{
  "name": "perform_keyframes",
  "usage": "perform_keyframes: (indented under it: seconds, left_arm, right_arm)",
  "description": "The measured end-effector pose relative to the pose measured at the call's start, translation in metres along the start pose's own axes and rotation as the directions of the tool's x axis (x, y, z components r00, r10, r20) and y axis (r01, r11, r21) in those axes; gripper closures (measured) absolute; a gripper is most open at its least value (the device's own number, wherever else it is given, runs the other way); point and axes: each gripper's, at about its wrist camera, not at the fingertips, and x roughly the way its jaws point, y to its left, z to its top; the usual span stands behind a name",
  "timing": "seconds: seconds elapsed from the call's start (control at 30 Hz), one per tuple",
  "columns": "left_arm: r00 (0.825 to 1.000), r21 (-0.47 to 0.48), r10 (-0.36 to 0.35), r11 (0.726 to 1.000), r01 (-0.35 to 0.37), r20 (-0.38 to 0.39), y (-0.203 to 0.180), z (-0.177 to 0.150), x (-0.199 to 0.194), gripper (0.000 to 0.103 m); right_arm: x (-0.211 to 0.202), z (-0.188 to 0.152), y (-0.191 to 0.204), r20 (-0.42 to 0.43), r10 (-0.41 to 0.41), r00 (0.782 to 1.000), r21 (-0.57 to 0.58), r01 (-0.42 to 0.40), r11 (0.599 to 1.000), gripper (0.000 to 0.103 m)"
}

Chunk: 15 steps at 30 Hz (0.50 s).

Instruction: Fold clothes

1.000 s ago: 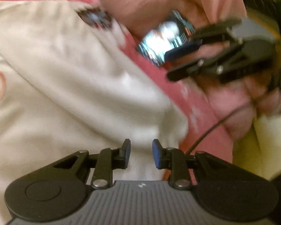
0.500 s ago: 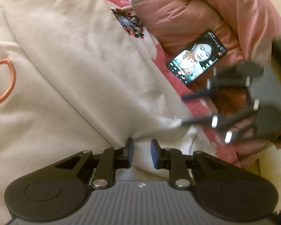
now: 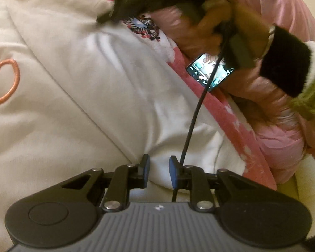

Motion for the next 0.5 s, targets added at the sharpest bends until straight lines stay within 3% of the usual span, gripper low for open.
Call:
perform_keyframes:
  seconds: [0.17,0.23,0.27,0.37,0.5]
  left_arm:
    - [1.000,0.006,-0.008,1.000,0.008,0.003,0.001,0.001,0.001,0.082]
    - [1.000,0.005,-0.007,1.000,0.007,0.005,0.001,0.000,0.001,0.082]
    - [1.000,0.003,-0.007,1.000,0.007,0.006,0.001,-0.001,0.001,0.082]
    - [1.000,-0.020,-0.022,1.000,0.022,0.007,0.005,-0.001,-0.002,0.082]
    - [0.999,-0.019,-0.033,0.999,0.033,0.008,0.007,-0.003,-0.003,0.082]
  right_arm:
    - [-0.004,0.038,-0.006,0.092,0.025,0.995,0.097,-0.034,0.995,0.078]
    - [0.032,0.045,-0.015,0.053,-0.030,0.998,0.148,0.022,0.989,0.079]
    - [0.039,0.046,-0.019,0.037,-0.048,0.998,0.162,0.041,0.986,0.074]
    - [0.058,0.049,-0.028,-0.011,-0.097,0.995,0.202,0.097,0.975,0.074]
    - [0.007,0.056,-0.024,0.078,-0.094,0.992,0.195,0.077,0.978,0.075]
